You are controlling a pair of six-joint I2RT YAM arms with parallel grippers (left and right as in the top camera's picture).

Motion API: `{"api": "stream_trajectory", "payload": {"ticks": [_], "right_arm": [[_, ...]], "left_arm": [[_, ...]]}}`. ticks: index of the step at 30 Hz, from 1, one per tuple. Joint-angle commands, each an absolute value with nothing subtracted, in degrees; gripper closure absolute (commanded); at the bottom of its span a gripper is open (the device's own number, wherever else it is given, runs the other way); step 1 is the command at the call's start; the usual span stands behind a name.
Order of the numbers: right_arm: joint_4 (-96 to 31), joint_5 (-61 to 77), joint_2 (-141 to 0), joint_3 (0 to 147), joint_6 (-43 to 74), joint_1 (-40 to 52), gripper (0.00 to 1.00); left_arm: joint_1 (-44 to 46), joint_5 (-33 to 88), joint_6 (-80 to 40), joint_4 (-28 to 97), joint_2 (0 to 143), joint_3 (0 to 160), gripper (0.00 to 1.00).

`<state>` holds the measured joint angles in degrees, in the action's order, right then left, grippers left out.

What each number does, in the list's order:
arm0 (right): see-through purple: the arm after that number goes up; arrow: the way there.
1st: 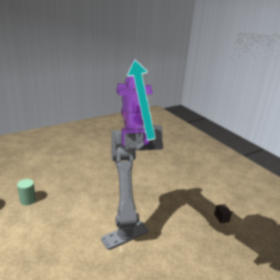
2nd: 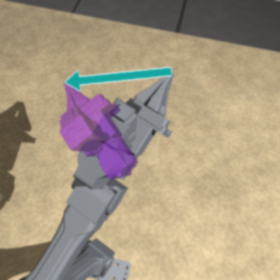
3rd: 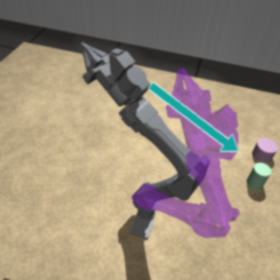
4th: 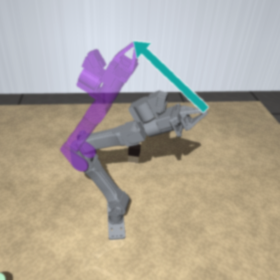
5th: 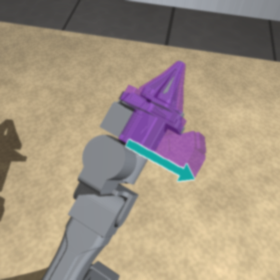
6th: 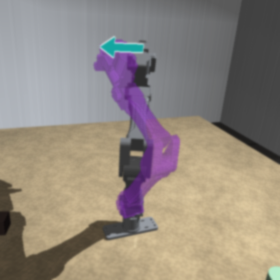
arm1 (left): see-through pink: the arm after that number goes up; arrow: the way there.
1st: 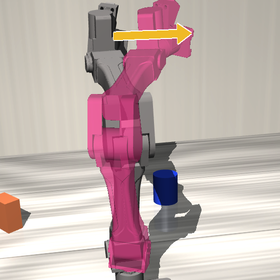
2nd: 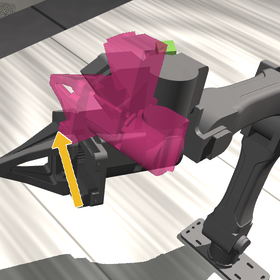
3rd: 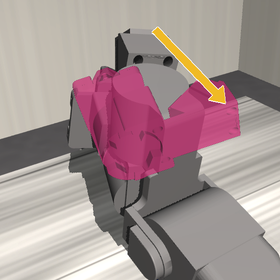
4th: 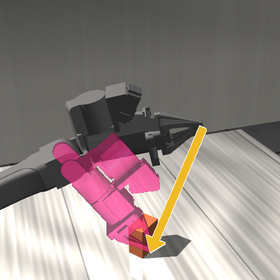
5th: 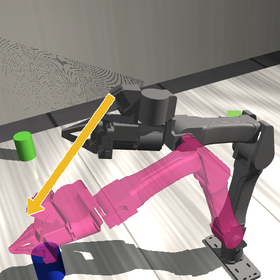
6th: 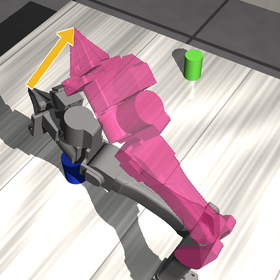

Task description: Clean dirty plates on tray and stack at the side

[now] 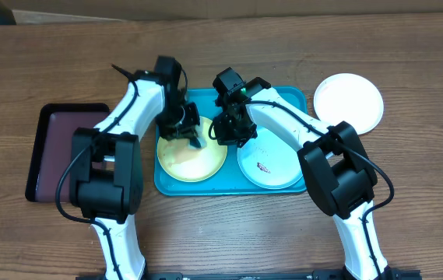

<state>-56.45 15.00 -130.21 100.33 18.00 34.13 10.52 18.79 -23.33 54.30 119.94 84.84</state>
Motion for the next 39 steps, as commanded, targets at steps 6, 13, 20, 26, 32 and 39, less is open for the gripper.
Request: {"api": "stream_trajectory", "payload": {"ticks": [6, 13, 20, 26, 32, 39], "right_arm": [[-56.5, 10.8, -131.0, 98.5, 18.0, 33.6, 0.96], [-56.4, 10.1, -131.0, 98.5, 18.0, 33.6, 0.96], [-56.0, 10.1, -131.0, 98.6, 18.0, 33.6, 0.96], [-56.9, 9.8, -130.6, 99.9, 18.0, 33.6, 0.96], [-60.5, 1.4, -127.3, 106.6, 17.5, 34.5, 0.96], [-70.1, -23.0, -122.6, 118.8, 17.5, 38.5, 0.96]], "left_arm": [[10.8, 9.0, -21.9, 55.7, 120.3, 79.5, 0.95], [9.1, -11.9, -31.4, 66.7, 120.3, 84.7, 0.96], [7.6, -23.9, -36.2, 77.4, 120.3, 96.1, 0.96], [5.3, -24.5, -41.3, 89.3, 119.3, 110.6, 0.96], [1.0, -19.8, -40.4, 91.9, 113.6, 113.5, 0.96], [-7.4, -12.9, -36.1, 91.8, 109.2, 113.4, 0.95]]}}
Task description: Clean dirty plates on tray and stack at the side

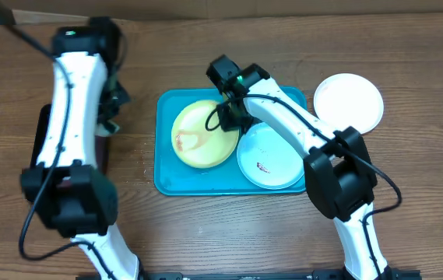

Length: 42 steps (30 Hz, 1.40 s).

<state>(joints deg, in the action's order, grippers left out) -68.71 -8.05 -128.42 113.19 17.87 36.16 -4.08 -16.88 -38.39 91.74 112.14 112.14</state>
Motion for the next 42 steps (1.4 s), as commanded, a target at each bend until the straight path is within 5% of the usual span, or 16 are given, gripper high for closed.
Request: {"api": "stream_trajectory", "payload": {"ticks": [1, 11, 21, 34, 38, 42], "right_arm": [[-71.8, -27.2, -122.3, 121.0, 17.5, 39.4, 0.96], [-76.6, -63.5, -122.2, 130.3, 13.3, 49.8, 0.96], [-72.9, -88.8, -122.2, 130.3, 9.2, 58.9, 0.96], [-61.1, -87.7, -122.2, 130.3, -1.6, 61.7, 0.96], [-62.3, -78.5, -122.2, 130.3, -1.1, 61.1, 0.96], [-69.7, -58.4, -122.2, 130.3, 12.0, 58.2, 0.96]], "left_arm": [[-9.1, -10.8, -34.8, 91.7, 109.0, 113.4, 0.95], [-21.3, 4.6, -23.2, 91.2, 109.0, 111.9, 0.96], [-24.1, 7.1, -21.8, 91.2, 109.0, 111.9, 0.96], [-24.0, 7.1, -21.3, 91.4, 109.0, 111.9, 0.96], [-24.0, 7.1, -21.2, 91.4, 109.0, 111.9, 0.95], [-24.0, 7.1, -21.1, 91.4, 109.0, 111.9, 0.95]]}}
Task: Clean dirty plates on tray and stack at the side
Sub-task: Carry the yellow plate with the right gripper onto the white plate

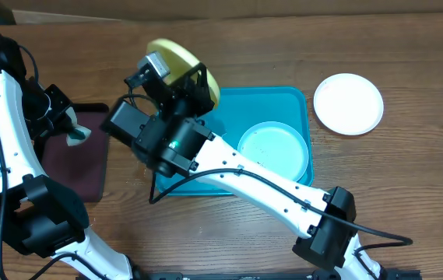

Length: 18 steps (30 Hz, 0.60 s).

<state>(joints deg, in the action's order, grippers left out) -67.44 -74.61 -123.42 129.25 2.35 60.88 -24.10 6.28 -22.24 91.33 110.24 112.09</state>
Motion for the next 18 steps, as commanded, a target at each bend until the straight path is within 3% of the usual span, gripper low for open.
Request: {"api": "stream_trajectory", "payload": {"ticks": [1, 4, 8, 12, 16, 18], "right_arm": [[-71.3, -51.6, -122.2, 130.3, 15.9, 56.9, 0.96], [-72.9, -27.7, -122.2, 130.3, 24.8, 51.0, 0.96], [-72.1, 5.8, -122.3, 130.3, 25.5, 39.7, 0.96], [-74.0, 21.1, -122.3, 130.3, 24.8, 28.1, 0.96], [-77.8, 36.9, -122.3, 130.3, 16.1, 17.3, 0.96], [-81.6, 37.2, -122.3, 130.3, 14.5, 12.0, 0.96]], "left_arm": [[-24.0, 7.1, -21.1, 91.4, 109.0, 111.9, 0.95], [-23.9, 7.1, -21.2, 91.4, 109.0, 111.9, 0.96], [-23.9, 7.1, -21.2, 91.4, 109.0, 111.9, 0.95], [-23.9, 7.1, -21.2, 91.4, 109.0, 111.9, 0.96], [-23.9, 7.1, -21.2, 91.2, 109.0, 111.9, 0.95], [-23.9, 7.1, -21.2, 91.1, 109.0, 111.9, 0.96]]}}
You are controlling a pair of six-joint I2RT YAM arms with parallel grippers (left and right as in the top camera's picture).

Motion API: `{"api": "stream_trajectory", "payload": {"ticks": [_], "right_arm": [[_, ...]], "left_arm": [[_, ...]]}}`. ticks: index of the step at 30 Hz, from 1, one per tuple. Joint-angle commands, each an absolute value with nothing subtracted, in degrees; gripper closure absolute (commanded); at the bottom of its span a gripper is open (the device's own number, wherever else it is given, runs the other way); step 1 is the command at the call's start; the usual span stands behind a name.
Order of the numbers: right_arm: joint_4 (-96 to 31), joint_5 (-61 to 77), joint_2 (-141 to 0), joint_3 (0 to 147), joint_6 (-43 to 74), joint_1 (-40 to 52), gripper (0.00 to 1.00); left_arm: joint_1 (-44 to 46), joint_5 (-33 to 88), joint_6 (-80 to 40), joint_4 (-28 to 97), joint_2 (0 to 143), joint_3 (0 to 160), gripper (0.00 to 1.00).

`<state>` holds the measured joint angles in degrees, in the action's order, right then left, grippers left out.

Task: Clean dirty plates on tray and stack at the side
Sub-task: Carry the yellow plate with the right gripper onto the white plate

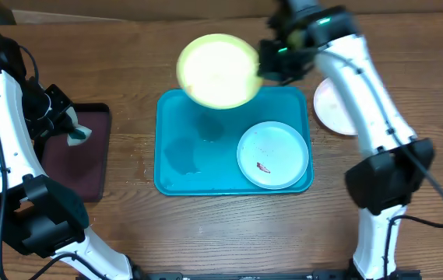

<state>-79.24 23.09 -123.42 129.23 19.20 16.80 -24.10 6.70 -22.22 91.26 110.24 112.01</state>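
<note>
My right gripper is shut on the rim of a yellow plate, held in the air over the far edge of the teal tray. A pale blue plate with a red smear lies at the tray's right end. A white plate sits on the table to the right, partly behind my right arm. My left gripper hangs over the dark tray at the left, shut on a grey-green sponge.
A brown cardboard edge runs along the far side of the wooden table. The left half of the teal tray is bare and wet-looking.
My right arm has swung from leaning low over the teal tray's left to reaching from the right, and the yellow plate is now higher and further right. The left arm has not moved.
At first both grippers worked on the yellow plate lying in the teal tray. Then my left arm was over by the dark tray with the sponge, and the right gripper held the plate's rim. The plate was later tilted up off the tray, and now hangs above its far edge.
</note>
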Motion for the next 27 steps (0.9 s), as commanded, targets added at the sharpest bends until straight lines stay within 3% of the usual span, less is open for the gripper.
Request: {"api": "stream_trajectory", "payload": {"ticks": [1, 6, 10, 27], "right_arm": [[-83.7, 33.8, -122.3, 130.1, 14.5, 9.7, 0.96], [-93.3, 3.4, -122.3, 126.5, 20.3, 1.1, 0.96], [-92.6, -7.2, -122.3, 121.2, 24.8, -3.6, 0.96], [-84.7, -6.9, -122.5, 115.5, 26.1, -12.9, 0.96]], "left_arm": [[-23.9, 7.1, -21.1, 91.1, 109.0, 111.9, 0.96], [-23.9, 7.1, -21.2, 91.2, 109.0, 111.9, 0.95], [-23.8, 7.1, -21.2, 91.0, 109.0, 111.9, 0.95], [-23.6, 7.0, -21.1, 90.8, 109.0, 111.9, 0.96]]}}
